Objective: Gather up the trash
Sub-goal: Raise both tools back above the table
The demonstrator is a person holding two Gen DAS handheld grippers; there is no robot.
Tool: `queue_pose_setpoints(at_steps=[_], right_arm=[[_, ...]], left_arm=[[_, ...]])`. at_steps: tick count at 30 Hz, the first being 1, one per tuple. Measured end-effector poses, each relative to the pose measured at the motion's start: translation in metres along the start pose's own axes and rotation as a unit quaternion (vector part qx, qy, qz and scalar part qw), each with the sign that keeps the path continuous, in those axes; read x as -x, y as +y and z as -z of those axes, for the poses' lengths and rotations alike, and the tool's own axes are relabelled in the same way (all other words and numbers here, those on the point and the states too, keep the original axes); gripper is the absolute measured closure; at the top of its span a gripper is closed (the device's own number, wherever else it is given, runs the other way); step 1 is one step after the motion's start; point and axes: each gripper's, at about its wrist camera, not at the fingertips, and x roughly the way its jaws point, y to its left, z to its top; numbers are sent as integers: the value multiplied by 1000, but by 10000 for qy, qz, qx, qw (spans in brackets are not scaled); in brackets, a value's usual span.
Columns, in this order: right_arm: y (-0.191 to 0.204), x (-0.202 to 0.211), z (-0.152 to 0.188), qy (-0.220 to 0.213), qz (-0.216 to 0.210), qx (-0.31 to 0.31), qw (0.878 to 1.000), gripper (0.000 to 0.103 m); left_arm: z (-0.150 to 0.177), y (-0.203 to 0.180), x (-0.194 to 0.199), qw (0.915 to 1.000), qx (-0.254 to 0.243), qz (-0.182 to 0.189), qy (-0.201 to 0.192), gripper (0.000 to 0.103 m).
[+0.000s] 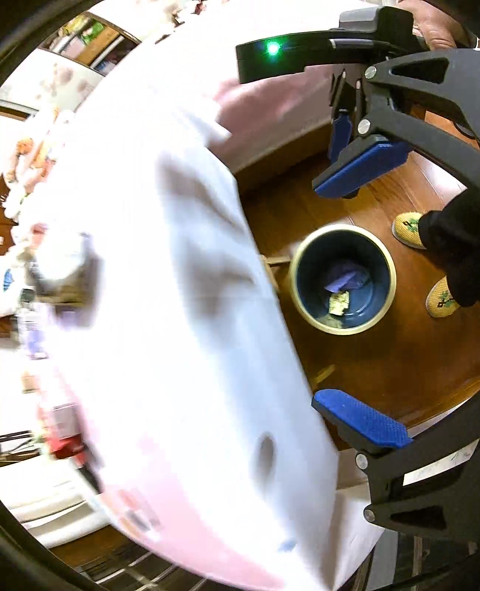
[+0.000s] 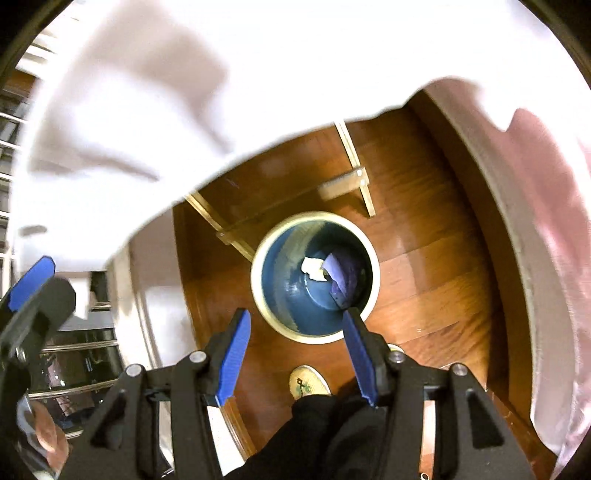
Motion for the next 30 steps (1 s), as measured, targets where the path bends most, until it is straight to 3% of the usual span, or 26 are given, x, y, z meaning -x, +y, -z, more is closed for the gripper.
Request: queue_pose_setpoints(at_steps=[7, 14, 21, 26, 30], right_arm=[[34, 83, -1, -471, -90, 74, 9988, 51], [64, 148, -7, -1027, -134, 153, 9945, 51], [83, 190, -18, -1522, -36, 253, 9880, 51], [85, 209, -31, -1745, 7, 271, 9843, 51], [82, 213, -51, -1789, -29, 318, 9834, 51]], left_arm=[[-35, 8, 81, 9983, -160, 231, -509, 1], [-63, 9, 132, 9960, -353, 298, -768, 1], [-87, -2, 160, 9914, -661, -33, -1126, 1], [-105, -2, 162, 9932, -608, -48, -992, 0], [-123, 3, 143, 9971, -374, 23, -660, 1]])
